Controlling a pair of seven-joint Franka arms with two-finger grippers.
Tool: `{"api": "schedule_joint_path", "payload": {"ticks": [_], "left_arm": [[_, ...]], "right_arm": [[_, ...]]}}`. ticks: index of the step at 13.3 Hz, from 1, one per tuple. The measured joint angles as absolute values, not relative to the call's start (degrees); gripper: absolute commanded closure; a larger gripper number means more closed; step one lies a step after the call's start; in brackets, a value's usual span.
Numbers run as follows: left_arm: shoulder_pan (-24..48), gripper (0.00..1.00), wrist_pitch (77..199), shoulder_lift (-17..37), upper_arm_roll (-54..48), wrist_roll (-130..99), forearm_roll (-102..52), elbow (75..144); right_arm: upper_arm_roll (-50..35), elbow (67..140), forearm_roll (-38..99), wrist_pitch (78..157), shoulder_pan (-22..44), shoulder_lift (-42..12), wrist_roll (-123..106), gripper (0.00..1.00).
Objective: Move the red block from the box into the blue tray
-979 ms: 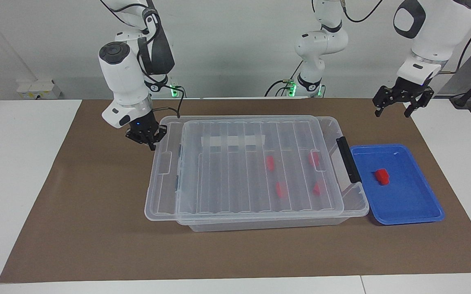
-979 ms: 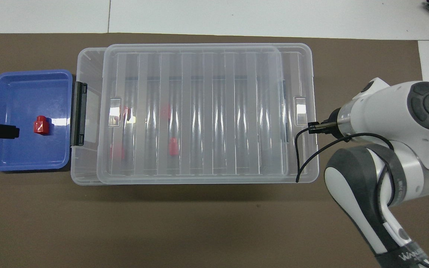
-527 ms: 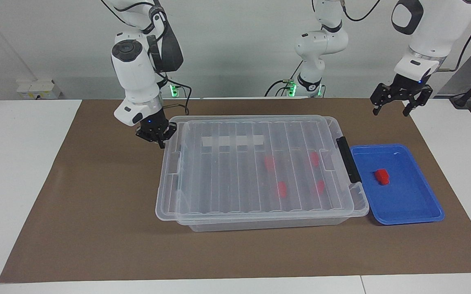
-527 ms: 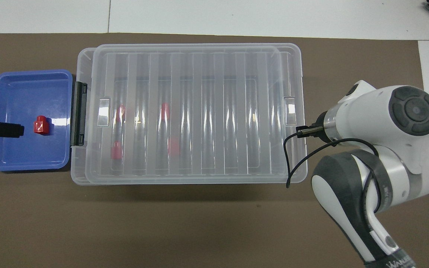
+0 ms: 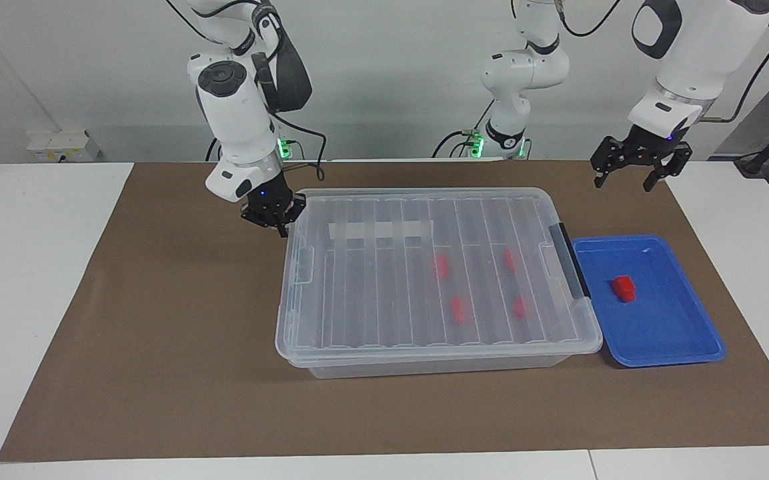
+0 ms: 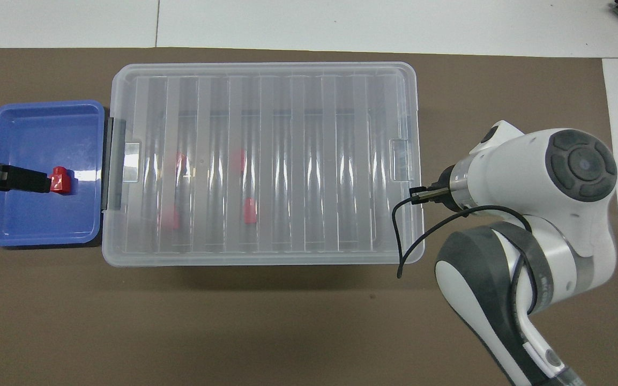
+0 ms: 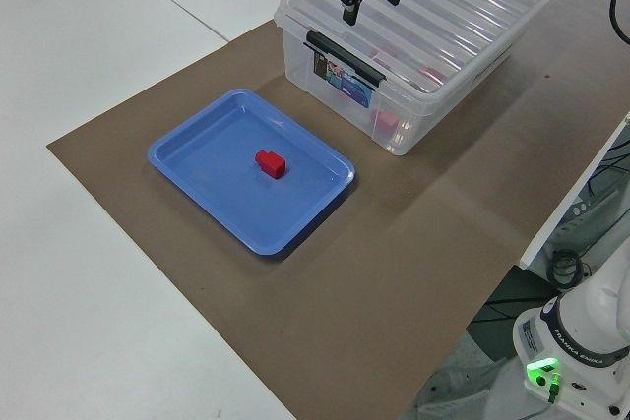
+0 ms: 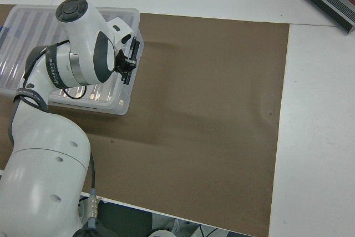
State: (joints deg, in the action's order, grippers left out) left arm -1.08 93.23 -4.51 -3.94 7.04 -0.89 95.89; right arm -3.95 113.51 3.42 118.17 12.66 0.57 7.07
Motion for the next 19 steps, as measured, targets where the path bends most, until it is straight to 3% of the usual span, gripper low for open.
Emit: {"api": "schedule_joint_path", "payload": {"ticks": [2, 6, 11, 12, 13, 15, 19], "left_arm": [[0.8, 0.0, 88.3, -3.2, -4.0, 4.9, -0.9, 91.5], [1.9, 0.0, 87.6, -2.5, -3.1, 4.3, -0.9, 91.7], [3.6, 0.0, 88.7, -2.1, -2.9, 2.8, -0.9, 92.0], [3.8, 0.0, 88.8, -2.5, -2.9, 2.7, -0.9, 92.0], [3.8, 0.0, 88.8, -2.7, -2.9, 2.7, -0.9, 92.0], [3.8, 0.0, 88.8, -3.0, -2.7, 2.6, -0.9, 92.0], [3.7, 0.0, 88.8, -3.0, -2.1, 2.6, -0.9, 92.0]], "right_arm": [[-3.9, 113.5, 3.4, 118.2, 12.7, 0.6, 7.1, 1.0], [-3.5, 113.4, 3.5, 117.6, 12.1, 1.2, 7.3, 1.0], [-3.0, 113.3, 3.5, 112.0, 6.1, 4.7, 7.3, 1.0], [-3.0, 113.3, 3.5, 110.6, 4.8, 5.3, 7.3, 0.68], [-3.0, 112.9, 3.5, 109.0, 3.7, 5.8, 7.3, 0.21], [-2.9, 110.8, 3.3, 105.4, 2.0, 6.4, 7.3, 0.04], [-2.8, 102.9, -0.6, 99.5, 0.3, 6.3, 7.6, 0.02]]}}
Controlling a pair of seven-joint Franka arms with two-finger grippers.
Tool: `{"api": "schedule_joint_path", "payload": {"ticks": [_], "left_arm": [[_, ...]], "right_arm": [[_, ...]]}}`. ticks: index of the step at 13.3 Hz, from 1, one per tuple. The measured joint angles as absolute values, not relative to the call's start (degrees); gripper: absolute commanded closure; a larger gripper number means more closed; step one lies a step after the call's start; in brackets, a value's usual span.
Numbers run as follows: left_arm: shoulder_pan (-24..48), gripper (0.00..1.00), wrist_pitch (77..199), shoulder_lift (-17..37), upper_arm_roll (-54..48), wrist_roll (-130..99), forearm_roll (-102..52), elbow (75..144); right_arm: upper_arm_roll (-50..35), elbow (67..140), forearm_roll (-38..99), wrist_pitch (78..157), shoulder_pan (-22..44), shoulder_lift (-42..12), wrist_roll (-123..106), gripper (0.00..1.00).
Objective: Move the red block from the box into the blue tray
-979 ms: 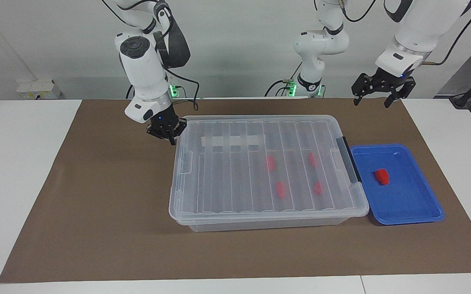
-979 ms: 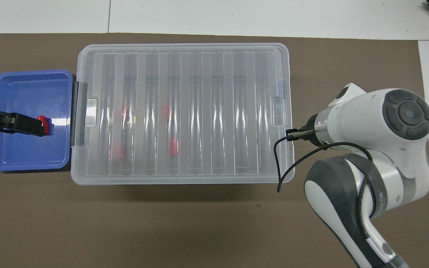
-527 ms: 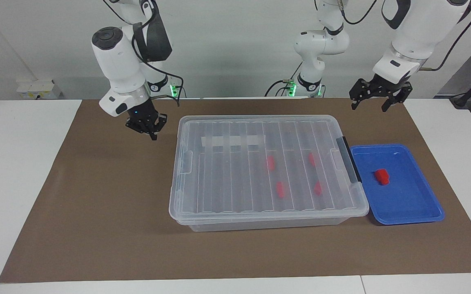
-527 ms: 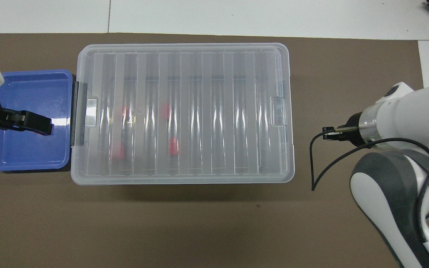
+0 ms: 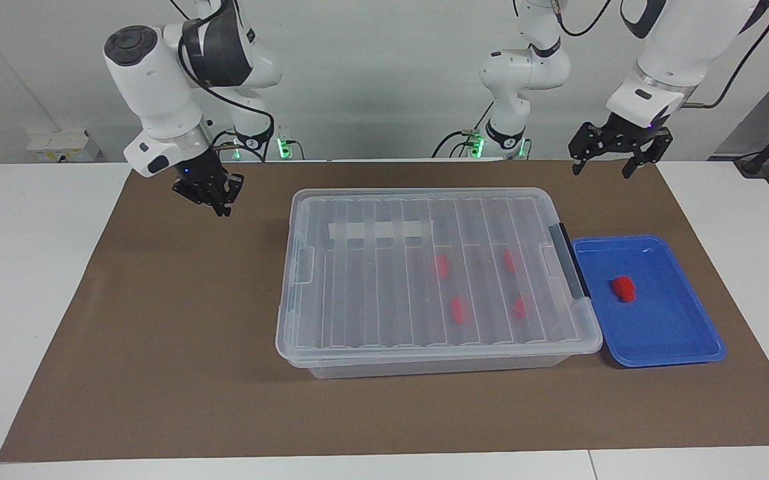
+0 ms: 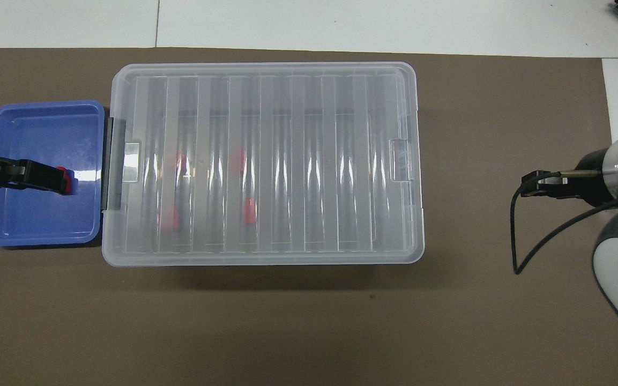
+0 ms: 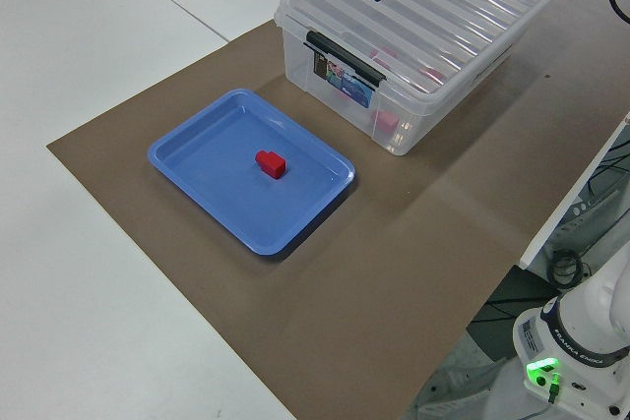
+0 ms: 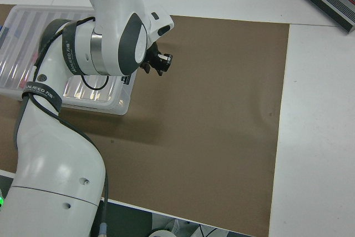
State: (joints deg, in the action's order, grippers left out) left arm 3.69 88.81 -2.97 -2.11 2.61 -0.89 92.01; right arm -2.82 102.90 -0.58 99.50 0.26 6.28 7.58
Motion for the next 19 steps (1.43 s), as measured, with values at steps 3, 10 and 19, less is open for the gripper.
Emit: {"api": "schedule_joint_path", "payload": {"ticks": [3, 10, 19], "left_arm": [[3.6, 0.0, 88.8, -3.0, -2.0, 2.6, -0.9, 92.0], [3.6, 0.0, 88.8, -3.0, -2.0, 2.6, -0.9, 92.0], [3.6, 0.0, 88.8, -3.0, -2.0, 2.6, -0.9, 92.0]], "right_arm": [[-2.8, 95.6, -1.1, 94.9, 0.2, 4.2, 7.7, 0.01], [-2.8, 87.9, -1.1, 87.4, -0.9, 0.0, 8.5, 0.0], [-2.8, 89.3, -1.1, 87.6, -1.0, 0.1, 8.6, 0.0]]}}
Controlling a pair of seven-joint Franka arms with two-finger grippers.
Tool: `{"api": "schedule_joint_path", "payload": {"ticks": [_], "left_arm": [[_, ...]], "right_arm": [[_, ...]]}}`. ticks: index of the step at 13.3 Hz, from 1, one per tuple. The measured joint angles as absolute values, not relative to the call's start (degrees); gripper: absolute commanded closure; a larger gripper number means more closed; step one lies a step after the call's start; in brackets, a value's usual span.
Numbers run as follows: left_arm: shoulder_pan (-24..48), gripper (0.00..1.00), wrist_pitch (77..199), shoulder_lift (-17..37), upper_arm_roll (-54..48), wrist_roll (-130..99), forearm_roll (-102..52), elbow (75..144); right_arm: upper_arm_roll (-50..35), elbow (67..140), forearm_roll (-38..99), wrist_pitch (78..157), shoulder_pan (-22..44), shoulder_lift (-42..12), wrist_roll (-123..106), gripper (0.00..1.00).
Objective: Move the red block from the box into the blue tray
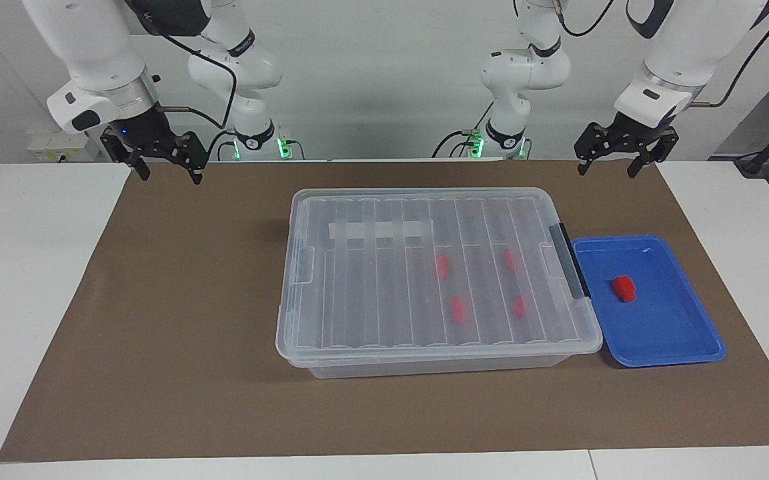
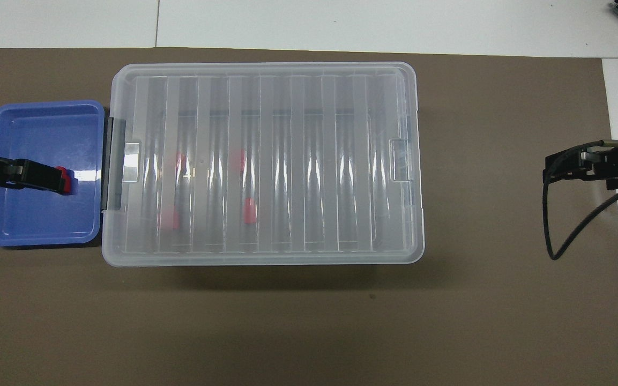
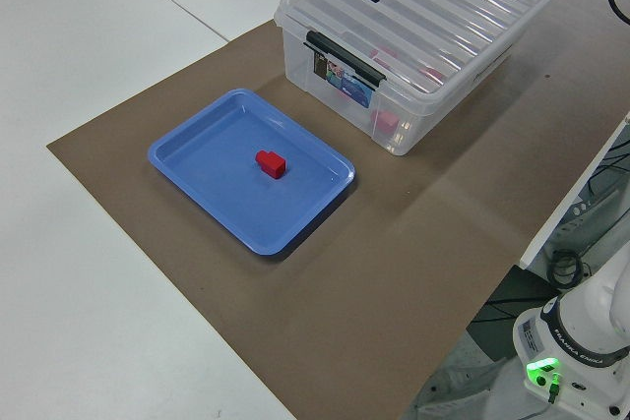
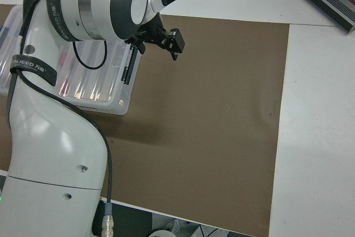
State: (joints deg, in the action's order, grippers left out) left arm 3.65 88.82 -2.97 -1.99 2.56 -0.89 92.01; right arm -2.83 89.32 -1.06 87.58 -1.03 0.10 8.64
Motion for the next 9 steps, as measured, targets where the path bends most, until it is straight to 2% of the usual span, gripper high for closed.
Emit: {"api": "schedule_joint_path", "payload": {"ticks": [9], "left_arm": [[3.6, 0.0, 88.8, -3.0, -2.0, 2.6, -0.9, 92.0]], "right_arm": [[-2.8, 90.1, -1.0, 87.7, -1.3, 0.3, 9.5, 0.0]]}}
